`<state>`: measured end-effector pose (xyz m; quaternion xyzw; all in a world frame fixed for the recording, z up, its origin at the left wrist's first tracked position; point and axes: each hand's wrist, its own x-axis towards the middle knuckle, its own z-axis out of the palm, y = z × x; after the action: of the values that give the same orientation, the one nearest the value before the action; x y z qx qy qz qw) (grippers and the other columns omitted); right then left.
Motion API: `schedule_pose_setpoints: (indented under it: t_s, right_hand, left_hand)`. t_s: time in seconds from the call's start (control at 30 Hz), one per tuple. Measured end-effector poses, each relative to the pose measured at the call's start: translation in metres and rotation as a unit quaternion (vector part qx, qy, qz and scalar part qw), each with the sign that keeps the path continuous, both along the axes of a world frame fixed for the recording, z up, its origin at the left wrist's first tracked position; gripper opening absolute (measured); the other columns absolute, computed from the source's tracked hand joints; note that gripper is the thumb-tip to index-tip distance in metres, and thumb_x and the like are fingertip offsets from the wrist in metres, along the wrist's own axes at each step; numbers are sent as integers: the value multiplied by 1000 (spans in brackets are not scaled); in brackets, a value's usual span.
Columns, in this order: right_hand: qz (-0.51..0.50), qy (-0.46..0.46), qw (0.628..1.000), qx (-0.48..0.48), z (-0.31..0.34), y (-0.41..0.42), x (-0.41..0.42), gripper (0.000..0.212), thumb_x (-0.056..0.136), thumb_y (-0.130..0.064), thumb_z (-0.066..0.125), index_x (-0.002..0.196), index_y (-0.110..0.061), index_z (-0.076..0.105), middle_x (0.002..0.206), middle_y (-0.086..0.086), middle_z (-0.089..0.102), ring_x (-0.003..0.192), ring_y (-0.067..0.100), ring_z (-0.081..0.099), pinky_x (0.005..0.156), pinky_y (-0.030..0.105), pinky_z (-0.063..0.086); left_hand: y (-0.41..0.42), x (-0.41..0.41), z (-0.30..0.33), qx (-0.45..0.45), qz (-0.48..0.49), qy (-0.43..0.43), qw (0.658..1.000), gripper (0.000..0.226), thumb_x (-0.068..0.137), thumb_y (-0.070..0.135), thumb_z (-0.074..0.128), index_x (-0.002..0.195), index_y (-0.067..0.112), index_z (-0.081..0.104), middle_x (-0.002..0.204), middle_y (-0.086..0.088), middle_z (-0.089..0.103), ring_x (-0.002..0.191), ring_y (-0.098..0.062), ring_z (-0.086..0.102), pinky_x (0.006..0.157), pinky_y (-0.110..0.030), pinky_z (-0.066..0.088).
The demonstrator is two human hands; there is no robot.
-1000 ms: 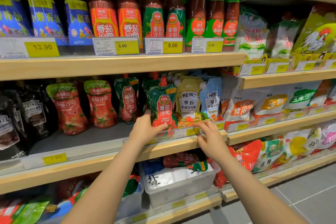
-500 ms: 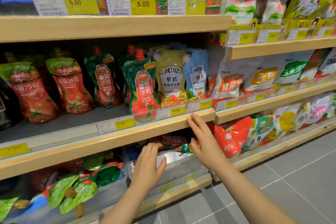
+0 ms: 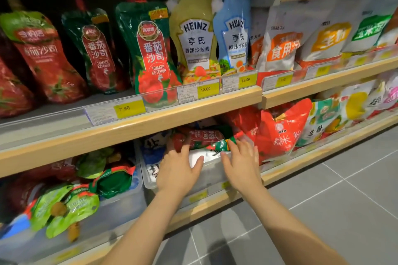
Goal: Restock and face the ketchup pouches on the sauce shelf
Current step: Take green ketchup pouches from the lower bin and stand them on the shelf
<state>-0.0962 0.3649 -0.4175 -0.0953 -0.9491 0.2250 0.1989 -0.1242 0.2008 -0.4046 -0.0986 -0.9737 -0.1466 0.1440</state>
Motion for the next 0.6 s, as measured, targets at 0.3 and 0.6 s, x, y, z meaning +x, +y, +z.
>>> schedule_pose_setpoints:
  t_s: [0.3,0.6]
  right_hand:
    - [15,68,885,-460,40,8,13,28,94,-20,46,117,-12,61,128,4,47,101,1,48,96,23,32]
    - [-4,87,642,-762,45,11,48,36,88,-11,56,123,-2,50,106,14,66,90,19,65,74,29,56]
  left_hand:
    - [-12,18,3,196,-65,21,978,61,82,39,65,135,17,45,109,-4,38,102,-18,47,86,-25,38]
    - [-15,70,6,249,-155,94,951,55,78,22,72,127,31,49,119,5,37,111,5,35,99,-10,27]
